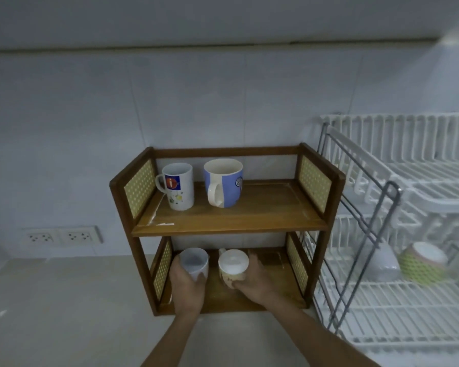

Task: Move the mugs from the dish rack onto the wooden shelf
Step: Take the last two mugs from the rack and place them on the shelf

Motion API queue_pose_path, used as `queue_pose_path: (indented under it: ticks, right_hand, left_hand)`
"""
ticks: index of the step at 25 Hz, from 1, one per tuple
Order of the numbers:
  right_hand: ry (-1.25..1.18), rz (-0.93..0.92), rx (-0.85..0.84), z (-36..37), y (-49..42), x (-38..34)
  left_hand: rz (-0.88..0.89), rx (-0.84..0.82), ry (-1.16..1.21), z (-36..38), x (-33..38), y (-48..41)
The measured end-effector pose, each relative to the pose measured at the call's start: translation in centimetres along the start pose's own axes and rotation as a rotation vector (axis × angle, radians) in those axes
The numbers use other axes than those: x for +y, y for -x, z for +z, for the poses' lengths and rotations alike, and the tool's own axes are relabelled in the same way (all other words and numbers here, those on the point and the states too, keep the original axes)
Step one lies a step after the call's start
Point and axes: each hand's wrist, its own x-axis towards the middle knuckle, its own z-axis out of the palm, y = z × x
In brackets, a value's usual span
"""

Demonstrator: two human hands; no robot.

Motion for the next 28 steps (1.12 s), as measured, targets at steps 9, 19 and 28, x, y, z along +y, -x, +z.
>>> queue_pose_path:
  ticks: [9, 19, 28]
  right_hand:
    - [0.129, -0.343, 0.263, -9.6, 15.5, 1.9]
    - [0.398, -0.226, 0.564, -25.5, 17.3, 13.3]
    - [1.321, -0.158, 0.020, -34.7, 6.8, 20.0]
  left_hand:
    - [0.503, -0.248, 0.020, 0.4, 8.2, 11.7]
    - [0.933, -0.468, 0.066, 11.2, 17.4, 21.9]
    - [0.430, -0.558, -0.232, 24.3, 20.8, 21.0]
